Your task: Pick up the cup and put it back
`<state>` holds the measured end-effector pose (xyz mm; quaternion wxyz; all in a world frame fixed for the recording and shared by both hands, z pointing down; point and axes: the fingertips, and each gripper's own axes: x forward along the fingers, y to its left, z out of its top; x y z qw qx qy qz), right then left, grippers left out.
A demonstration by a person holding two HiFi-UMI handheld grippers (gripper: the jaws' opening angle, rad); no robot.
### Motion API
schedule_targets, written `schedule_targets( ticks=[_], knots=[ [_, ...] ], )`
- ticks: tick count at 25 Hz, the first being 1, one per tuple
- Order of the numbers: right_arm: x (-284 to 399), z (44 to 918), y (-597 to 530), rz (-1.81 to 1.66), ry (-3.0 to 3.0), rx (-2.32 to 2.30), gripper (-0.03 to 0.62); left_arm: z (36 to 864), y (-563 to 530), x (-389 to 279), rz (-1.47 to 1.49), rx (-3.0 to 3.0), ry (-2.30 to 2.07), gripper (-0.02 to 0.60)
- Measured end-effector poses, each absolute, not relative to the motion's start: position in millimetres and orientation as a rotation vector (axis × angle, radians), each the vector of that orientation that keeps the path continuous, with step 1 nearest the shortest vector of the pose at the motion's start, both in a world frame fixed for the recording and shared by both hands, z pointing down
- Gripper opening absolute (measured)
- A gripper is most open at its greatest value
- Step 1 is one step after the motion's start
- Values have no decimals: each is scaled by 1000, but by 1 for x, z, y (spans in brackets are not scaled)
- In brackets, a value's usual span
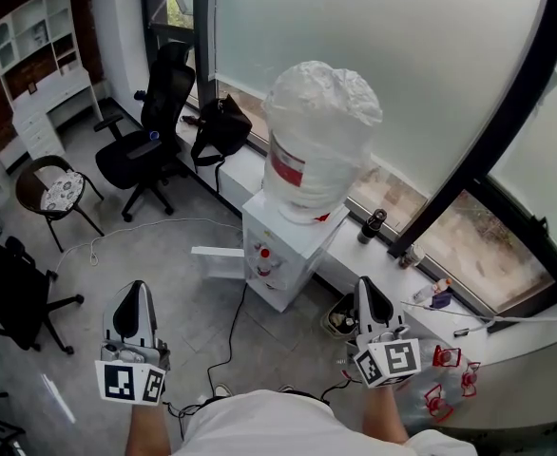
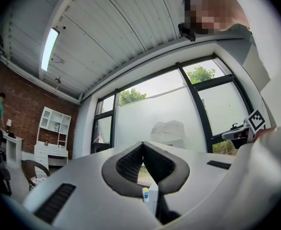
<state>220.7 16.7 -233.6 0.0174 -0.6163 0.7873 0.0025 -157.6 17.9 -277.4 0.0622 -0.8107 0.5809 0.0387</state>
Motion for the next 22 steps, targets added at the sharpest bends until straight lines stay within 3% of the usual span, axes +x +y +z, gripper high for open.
schedule_targets(
  ticks=[22],
  knots=[
    [201, -231, 29, 66, 2474, -1957, 20, -268, 20, -163, 142, -2528, 1733, 23]
  ],
)
